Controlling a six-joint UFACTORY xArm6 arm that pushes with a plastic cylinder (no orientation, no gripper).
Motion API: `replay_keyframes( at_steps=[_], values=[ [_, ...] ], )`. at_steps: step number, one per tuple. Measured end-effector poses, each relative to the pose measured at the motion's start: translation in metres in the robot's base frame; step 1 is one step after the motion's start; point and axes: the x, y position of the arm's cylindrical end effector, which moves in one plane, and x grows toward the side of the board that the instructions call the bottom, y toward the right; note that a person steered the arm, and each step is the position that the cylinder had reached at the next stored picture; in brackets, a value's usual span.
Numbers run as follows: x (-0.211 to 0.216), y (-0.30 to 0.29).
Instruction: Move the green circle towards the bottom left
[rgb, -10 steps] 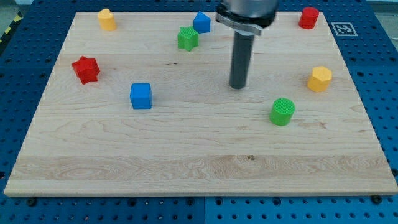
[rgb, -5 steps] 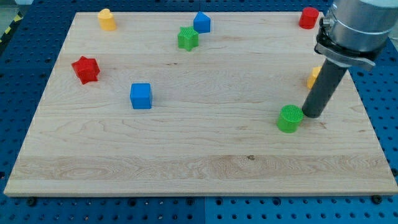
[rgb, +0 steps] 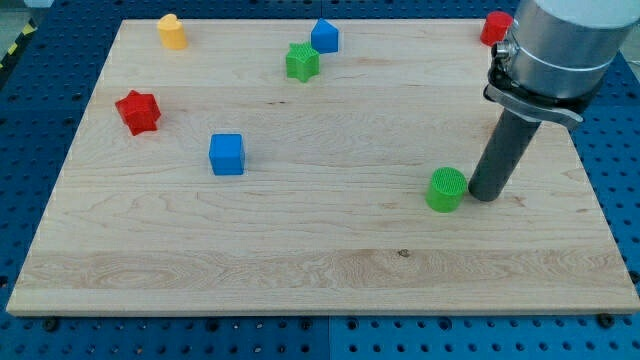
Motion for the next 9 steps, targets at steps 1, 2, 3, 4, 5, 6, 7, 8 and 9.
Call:
replay_keyframes(
  at_steps=[1,2,3,4,5,6,7,8,9],
  values=[
    [-0.002,0.000],
    [-0.002,-0.007],
    [-0.002,-0.028],
    [-0.002,-0.042],
    [-0.002,-0.052],
    [0.005,-0.054],
    [0.023,-0.054],
    [0.030,-0.067],
    [0.030,-0.092]
  ],
)
